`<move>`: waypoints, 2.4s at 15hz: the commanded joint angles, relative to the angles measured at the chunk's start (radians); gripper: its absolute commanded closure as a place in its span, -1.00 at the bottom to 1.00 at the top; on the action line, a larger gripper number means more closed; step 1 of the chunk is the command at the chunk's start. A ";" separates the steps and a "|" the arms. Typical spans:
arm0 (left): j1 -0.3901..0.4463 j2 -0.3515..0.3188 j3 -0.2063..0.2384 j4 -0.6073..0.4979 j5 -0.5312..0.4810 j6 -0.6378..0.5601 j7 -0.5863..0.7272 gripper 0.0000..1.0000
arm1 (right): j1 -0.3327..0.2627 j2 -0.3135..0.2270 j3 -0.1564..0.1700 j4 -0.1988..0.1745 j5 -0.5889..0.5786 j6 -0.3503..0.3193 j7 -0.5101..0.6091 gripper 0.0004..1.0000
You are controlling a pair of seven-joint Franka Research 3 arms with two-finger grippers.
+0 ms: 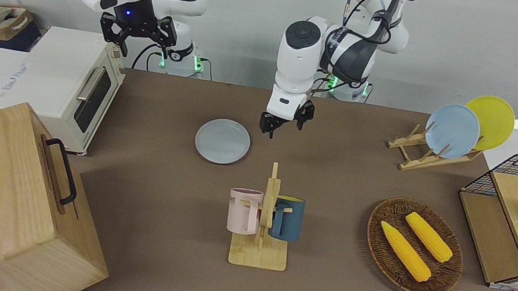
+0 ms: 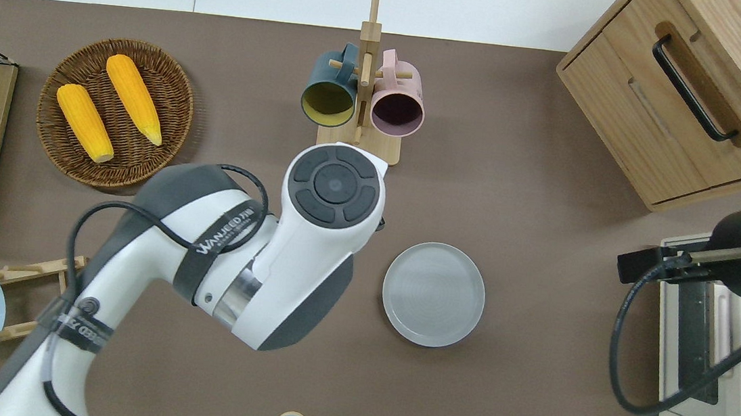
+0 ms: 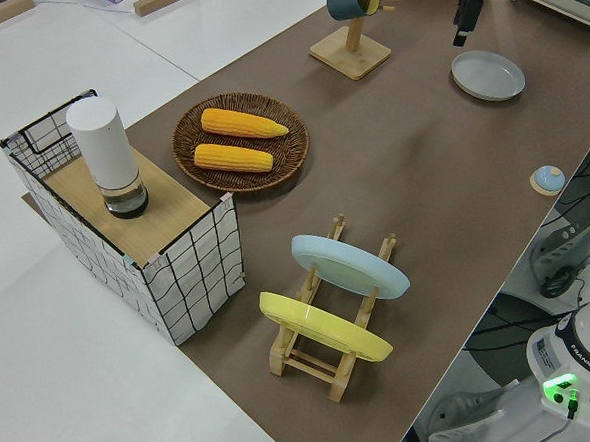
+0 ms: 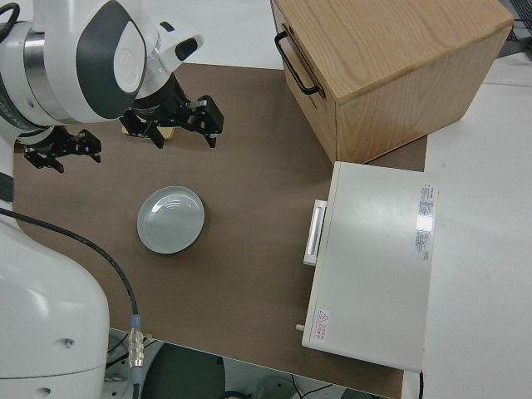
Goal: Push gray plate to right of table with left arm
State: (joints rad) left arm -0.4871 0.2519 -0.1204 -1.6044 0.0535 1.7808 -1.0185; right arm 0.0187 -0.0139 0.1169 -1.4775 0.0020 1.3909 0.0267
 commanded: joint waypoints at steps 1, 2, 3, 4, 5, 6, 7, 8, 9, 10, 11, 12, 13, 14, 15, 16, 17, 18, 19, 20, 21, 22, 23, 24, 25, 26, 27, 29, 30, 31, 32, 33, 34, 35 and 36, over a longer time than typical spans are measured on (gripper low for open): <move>0.051 -0.008 -0.002 0.054 0.008 -0.076 0.163 -0.97 | -0.020 -0.003 0.015 0.008 0.010 -0.015 0.002 -0.97; 0.071 -0.022 -0.004 0.054 0.005 -0.078 0.220 -0.97 | -0.020 -0.003 0.015 0.008 0.010 -0.015 0.001 -0.97; 0.091 -0.040 -0.002 0.054 -0.001 -0.087 0.263 -0.97 | -0.020 -0.003 0.014 0.008 0.010 -0.015 0.001 -0.97; 0.105 -0.049 -0.001 0.054 -0.006 -0.115 0.288 -0.97 | -0.020 -0.003 0.015 0.008 0.010 -0.015 0.001 -0.97; 0.139 -0.062 -0.004 0.055 -0.007 -0.138 0.316 -0.97 | -0.020 -0.003 0.015 0.008 0.010 -0.015 0.001 -0.97; 0.175 -0.066 -0.008 0.058 -0.014 -0.149 0.355 -0.97 | -0.020 -0.003 0.015 0.008 0.010 -0.015 0.001 -0.97; 0.200 -0.083 -0.007 0.061 -0.021 -0.153 0.404 -0.97 | -0.020 -0.003 0.015 0.008 0.010 -0.015 0.001 -0.97; 0.217 -0.097 -0.004 0.061 -0.027 -0.167 0.460 -0.97 | -0.020 -0.003 0.015 0.008 0.010 -0.015 0.001 -0.97; 0.238 -0.112 -0.002 0.061 -0.029 -0.187 0.512 -0.97 | -0.020 -0.003 0.015 0.008 0.010 -0.015 0.001 -0.97; 0.269 -0.123 -0.004 0.063 -0.029 -0.210 0.556 -0.97 | -0.020 -0.003 0.015 0.008 0.010 -0.015 0.001 -0.97; 0.297 -0.135 -0.004 0.072 -0.029 -0.237 0.584 -0.97 | -0.020 -0.003 0.014 0.008 0.010 -0.015 0.001 -0.97; 0.320 -0.147 -0.004 0.089 -0.027 -0.271 0.606 -0.97 | -0.020 -0.003 0.013 0.008 0.010 -0.015 0.002 -0.97; 0.341 -0.151 -0.004 0.106 -0.029 -0.299 0.624 -0.97 | -0.020 -0.003 0.015 0.008 0.010 -0.015 0.001 -0.97; 0.360 -0.152 -0.004 0.121 -0.027 -0.325 0.639 -0.97 | -0.020 -0.003 0.015 0.008 0.010 -0.015 0.001 -0.97; 0.380 -0.158 -0.004 0.139 -0.027 -0.355 0.659 -0.97 | -0.020 -0.003 0.015 0.008 0.010 -0.015 0.001 -0.97; 0.404 -0.163 -0.004 0.149 -0.029 -0.377 0.693 -0.97 | -0.020 -0.003 0.015 0.008 0.010 -0.015 0.001 -0.97; 0.427 -0.167 -0.004 0.161 -0.029 -0.391 0.725 -0.97 | -0.020 -0.003 0.014 0.008 0.010 -0.015 0.001 -0.97; 0.446 -0.174 -0.005 0.166 -0.029 -0.406 0.747 -0.97 | -0.020 -0.003 0.015 0.008 0.010 -0.015 0.001 -0.97; 0.459 -0.183 -0.004 0.166 -0.029 -0.418 0.765 -0.98 | -0.020 -0.003 0.015 0.008 0.010 -0.015 0.002 -0.97; 0.467 -0.189 -0.004 0.166 -0.027 -0.420 0.767 -0.99 | -0.020 -0.003 0.014 0.008 0.010 -0.015 0.001 -0.97; 0.470 -0.189 -0.004 0.166 -0.026 -0.420 0.765 -0.99 | -0.020 -0.003 0.015 0.008 0.010 -0.015 0.001 -0.97; 0.470 -0.190 -0.004 0.166 -0.020 -0.420 0.764 -0.99 | -0.020 -0.003 0.015 0.008 0.010 -0.015 0.002 -0.97; 0.470 -0.194 -0.002 0.166 -0.021 -0.419 0.768 -0.99 | -0.020 -0.003 0.014 0.008 0.010 -0.015 0.002 -0.97; 0.470 -0.194 -0.001 0.164 -0.027 -0.417 0.767 -0.99 | -0.020 -0.003 0.015 0.008 0.010 -0.015 0.001 -0.97; 0.475 -0.194 -0.001 0.164 -0.027 -0.406 0.776 -0.98 | -0.020 -0.003 0.014 0.008 0.010 -0.015 0.001 -0.97; 0.476 -0.192 -0.001 0.161 -0.024 -0.400 0.816 -0.98 | -0.020 -0.003 0.013 0.008 0.010 -0.015 0.001 -0.97; 0.484 -0.194 0.001 0.155 -0.026 -0.388 0.890 -0.98 | -0.020 -0.003 0.013 0.008 0.010 -0.016 0.002 -0.97; 0.509 -0.194 0.005 0.152 -0.050 -0.379 0.955 -0.99 | -0.020 -0.003 0.015 0.008 0.010 -0.015 0.002 -0.97; 0.518 -0.194 0.008 0.147 -0.069 -0.361 0.951 -0.99 | -0.020 -0.003 0.015 0.008 0.010 -0.015 0.001 -0.97; 0.522 -0.192 0.013 0.135 -0.070 -0.330 0.946 -0.99 | -0.020 -0.003 0.015 0.008 0.010 -0.015 0.001 -0.97; 0.524 -0.194 0.013 0.120 -0.067 -0.311 0.939 -0.99 | -0.020 -0.003 0.014 0.008 0.010 -0.015 0.001 -0.97; 0.524 -0.195 0.015 0.103 -0.069 -0.301 0.939 -0.99 | -0.020 -0.003 0.013 0.008 0.010 -0.015 0.002 -0.97; 0.524 -0.195 0.015 0.094 -0.064 -0.279 0.936 -1.00 | -0.020 -0.003 0.013 0.008 0.010 -0.015 0.001 -0.97; 0.524 -0.195 0.015 0.084 -0.064 -0.264 0.936 -1.00 | -0.020 -0.003 0.013 0.008 0.010 -0.015 0.002 -0.97; 0.524 -0.194 0.015 0.081 -0.063 -0.259 0.934 -1.00 | -0.020 -0.003 0.015 0.008 0.010 -0.015 0.001 -0.97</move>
State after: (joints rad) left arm 0.0317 0.0687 -0.1046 -1.4801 0.0016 1.4722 -0.0940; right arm 0.0187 -0.0139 0.1169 -1.4775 0.0020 1.3909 0.0267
